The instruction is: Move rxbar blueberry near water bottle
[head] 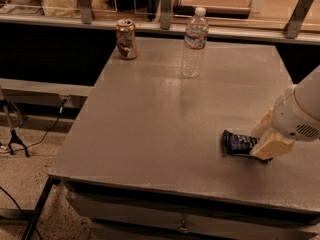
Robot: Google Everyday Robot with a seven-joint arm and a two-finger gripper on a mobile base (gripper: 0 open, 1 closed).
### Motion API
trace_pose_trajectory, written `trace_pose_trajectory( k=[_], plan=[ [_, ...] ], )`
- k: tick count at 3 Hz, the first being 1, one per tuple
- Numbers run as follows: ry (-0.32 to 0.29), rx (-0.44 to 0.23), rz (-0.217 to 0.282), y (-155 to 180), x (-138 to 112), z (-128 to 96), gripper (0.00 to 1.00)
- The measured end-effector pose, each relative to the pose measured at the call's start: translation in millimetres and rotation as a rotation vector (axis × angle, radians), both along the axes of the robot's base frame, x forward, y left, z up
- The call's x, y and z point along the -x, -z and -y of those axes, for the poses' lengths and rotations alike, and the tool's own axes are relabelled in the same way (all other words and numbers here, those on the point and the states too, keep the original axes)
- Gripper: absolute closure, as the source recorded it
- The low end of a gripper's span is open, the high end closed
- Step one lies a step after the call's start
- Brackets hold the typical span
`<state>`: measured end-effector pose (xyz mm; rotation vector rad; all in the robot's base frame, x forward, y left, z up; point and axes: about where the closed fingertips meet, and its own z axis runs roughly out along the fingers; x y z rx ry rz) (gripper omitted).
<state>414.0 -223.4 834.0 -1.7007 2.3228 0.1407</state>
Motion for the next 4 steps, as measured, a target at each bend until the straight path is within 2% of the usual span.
trace_pose_trajectory(
  k=[2, 3, 4],
  plan=[
    [0.026, -0.003, 0.05, -26.7, -4.6, 10.1, 1.0],
    [0.037, -0.006, 0.08, -34.5, -23.3, 9.3, 1.0],
    [0.021, -0.018, 0.126, -44.0, -59.3, 7.1, 1.0]
  ],
)
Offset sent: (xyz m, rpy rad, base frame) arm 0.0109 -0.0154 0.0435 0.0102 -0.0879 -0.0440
